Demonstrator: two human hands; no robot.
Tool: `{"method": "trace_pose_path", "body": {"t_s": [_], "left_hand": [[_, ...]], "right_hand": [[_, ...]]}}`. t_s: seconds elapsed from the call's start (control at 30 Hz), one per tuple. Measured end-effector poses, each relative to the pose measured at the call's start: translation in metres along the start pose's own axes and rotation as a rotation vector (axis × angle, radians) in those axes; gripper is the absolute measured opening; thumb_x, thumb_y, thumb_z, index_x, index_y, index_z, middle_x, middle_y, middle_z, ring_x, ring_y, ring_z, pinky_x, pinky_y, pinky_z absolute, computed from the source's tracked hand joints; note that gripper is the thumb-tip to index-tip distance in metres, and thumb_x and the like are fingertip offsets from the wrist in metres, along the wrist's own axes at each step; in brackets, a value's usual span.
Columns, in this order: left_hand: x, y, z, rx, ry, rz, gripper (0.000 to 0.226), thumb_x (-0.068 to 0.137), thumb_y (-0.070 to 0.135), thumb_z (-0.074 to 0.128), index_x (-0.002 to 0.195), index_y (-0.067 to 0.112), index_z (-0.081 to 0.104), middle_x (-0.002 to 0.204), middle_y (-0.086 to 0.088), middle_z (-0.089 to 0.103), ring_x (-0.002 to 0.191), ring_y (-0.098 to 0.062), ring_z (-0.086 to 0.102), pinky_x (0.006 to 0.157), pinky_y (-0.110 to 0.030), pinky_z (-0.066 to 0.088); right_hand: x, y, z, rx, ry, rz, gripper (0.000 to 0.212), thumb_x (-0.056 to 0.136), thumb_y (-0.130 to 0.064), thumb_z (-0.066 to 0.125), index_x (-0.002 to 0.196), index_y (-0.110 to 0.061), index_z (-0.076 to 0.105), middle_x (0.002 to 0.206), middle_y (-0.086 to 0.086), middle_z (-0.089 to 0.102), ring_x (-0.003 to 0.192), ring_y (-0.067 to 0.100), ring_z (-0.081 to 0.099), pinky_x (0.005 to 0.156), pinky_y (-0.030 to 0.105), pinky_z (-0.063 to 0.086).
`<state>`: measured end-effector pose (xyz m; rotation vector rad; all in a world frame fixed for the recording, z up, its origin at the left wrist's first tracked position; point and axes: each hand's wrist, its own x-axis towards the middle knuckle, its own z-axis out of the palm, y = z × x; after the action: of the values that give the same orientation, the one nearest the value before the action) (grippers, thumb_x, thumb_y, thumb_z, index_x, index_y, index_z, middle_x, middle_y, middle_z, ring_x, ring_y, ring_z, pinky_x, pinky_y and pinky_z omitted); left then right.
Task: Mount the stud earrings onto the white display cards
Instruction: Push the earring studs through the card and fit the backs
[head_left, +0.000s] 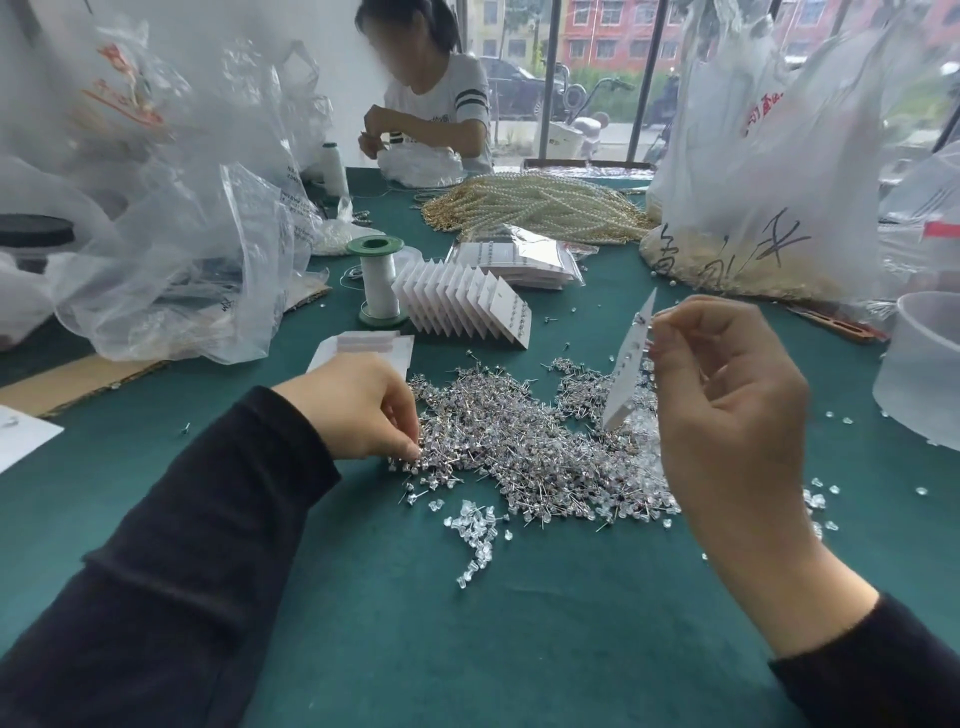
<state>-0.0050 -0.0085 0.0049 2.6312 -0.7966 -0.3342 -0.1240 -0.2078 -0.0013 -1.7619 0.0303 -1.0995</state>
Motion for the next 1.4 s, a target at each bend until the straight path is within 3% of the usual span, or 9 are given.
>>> {"method": "trace_pose_path", "body": {"t_s": [0.23, 0.33, 0.47, 0.57, 0.67, 0.8, 0.9, 1.07, 1.4], "left_hand": [[0.001, -0.002, 0.000, -0.082, -0.059, 0.018, 0.009, 0.066, 0.024, 0.080, 0.069, 0.022, 0.072, 0.047, 0.013, 0.059, 0.043, 0.006, 0.051, 0.046, -0.008, 0.037], [0.004, -0.002, 0.004, -0.048, -0.042, 0.030, 0.008, 0.069, 0.021, 0.078, 0.067, 0.024, 0.071, 0.049, 0.014, 0.060, 0.046, 0.008, 0.052, 0.047, -0.005, 0.036], [0.003, 0.001, 0.003, -0.009, -0.017, 0.034, 0.012, 0.071, 0.021, 0.075, 0.063, 0.027, 0.069, 0.049, 0.012, 0.056, 0.045, 0.007, 0.049, 0.047, -0.006, 0.035], [-0.001, 0.002, -0.001, -0.044, 0.011, 0.043, 0.012, 0.072, 0.021, 0.074, 0.062, 0.027, 0.068, 0.054, 0.008, 0.060, 0.048, 0.003, 0.050, 0.049, -0.007, 0.037], [-0.001, 0.004, -0.004, -0.200, 0.098, 0.032, 0.012, 0.078, 0.011, 0.065, 0.068, 0.017, 0.065, 0.067, 0.000, 0.068, 0.056, -0.005, 0.058, 0.053, -0.013, 0.045], [-0.004, 0.018, 0.000, -0.595, 0.100, 0.125, 0.017, 0.083, -0.006, 0.054, 0.072, 0.006, 0.054, 0.063, -0.005, 0.069, 0.051, -0.013, 0.061, 0.045, -0.019, 0.048], [-0.009, 0.028, 0.004, -0.814, 0.087, 0.246, 0.005, 0.077, 0.001, 0.064, 0.076, 0.005, 0.060, 0.058, -0.004, 0.065, 0.048, -0.012, 0.057, 0.045, -0.019, 0.047], [-0.011, 0.038, 0.013, -1.015, 0.067, 0.307, 0.022, 0.057, 0.023, 0.073, 0.073, 0.008, 0.074, 0.061, -0.006, 0.069, 0.050, -0.011, 0.060, 0.048, -0.018, 0.049], [-0.014, 0.046, 0.019, -0.855, 0.082, 0.395, 0.018, 0.059, 0.018, 0.072, 0.076, 0.012, 0.074, 0.076, -0.006, 0.074, 0.062, -0.012, 0.066, 0.055, -0.018, 0.052]], "right_hand": [[0.004, 0.001, -0.001, 0.213, -0.030, 0.192, 0.010, 0.085, -0.016, 0.057, 0.080, -0.025, 0.058, 0.069, -0.010, 0.061, 0.065, 0.005, 0.056, 0.057, 0.018, 0.046], [0.005, 0.002, -0.001, 0.366, -0.048, 0.331, 0.019, 0.090, -0.007, 0.056, 0.077, -0.020, 0.059, 0.064, -0.012, 0.063, 0.065, 0.007, 0.060, 0.062, 0.021, 0.050], [0.004, 0.003, 0.002, 0.559, -0.077, 0.551, 0.038, 0.090, -0.001, 0.052, 0.062, -0.023, 0.064, 0.068, -0.003, 0.062, 0.078, 0.022, 0.065, 0.070, 0.039, 0.051], [0.004, 0.003, 0.002, 0.684, -0.149, 0.685, 0.025, 0.088, 0.000, 0.050, 0.076, -0.017, 0.063, 0.077, 0.007, 0.063, 0.079, 0.024, 0.067, 0.071, 0.041, 0.053], [0.006, 0.005, 0.002, 0.780, -0.285, 0.864, 0.016, 0.087, -0.005, 0.047, 0.099, -0.006, 0.058, 0.091, 0.017, 0.066, 0.082, 0.027, 0.068, 0.072, 0.043, 0.056], [0.001, 0.004, 0.003, 0.932, -0.445, 1.068, 0.021, 0.077, -0.015, 0.048, 0.093, -0.006, 0.058, 0.093, 0.020, 0.070, 0.082, 0.032, 0.069, 0.073, 0.046, 0.057], [-0.004, 0.004, 0.005, 0.980, -0.501, 1.113, 0.027, 0.071, -0.015, 0.051, 0.092, -0.003, 0.063, 0.095, 0.023, 0.069, 0.088, 0.035, 0.068, 0.072, 0.047, 0.058], [-0.009, 0.006, 0.010, 1.026, -0.548, 1.112, 0.025, 0.071, -0.012, 0.054, 0.085, 0.001, 0.070, 0.095, 0.020, 0.066, 0.091, 0.031, 0.068, 0.080, 0.051, 0.055], [-0.010, 0.004, 0.011, 0.889, -0.587, 0.994, 0.035, 0.063, -0.013, 0.060, 0.095, -0.001, 0.061, 0.086, 0.017, 0.062, 0.079, 0.028, 0.061, 0.078, 0.044, 0.057]]}}
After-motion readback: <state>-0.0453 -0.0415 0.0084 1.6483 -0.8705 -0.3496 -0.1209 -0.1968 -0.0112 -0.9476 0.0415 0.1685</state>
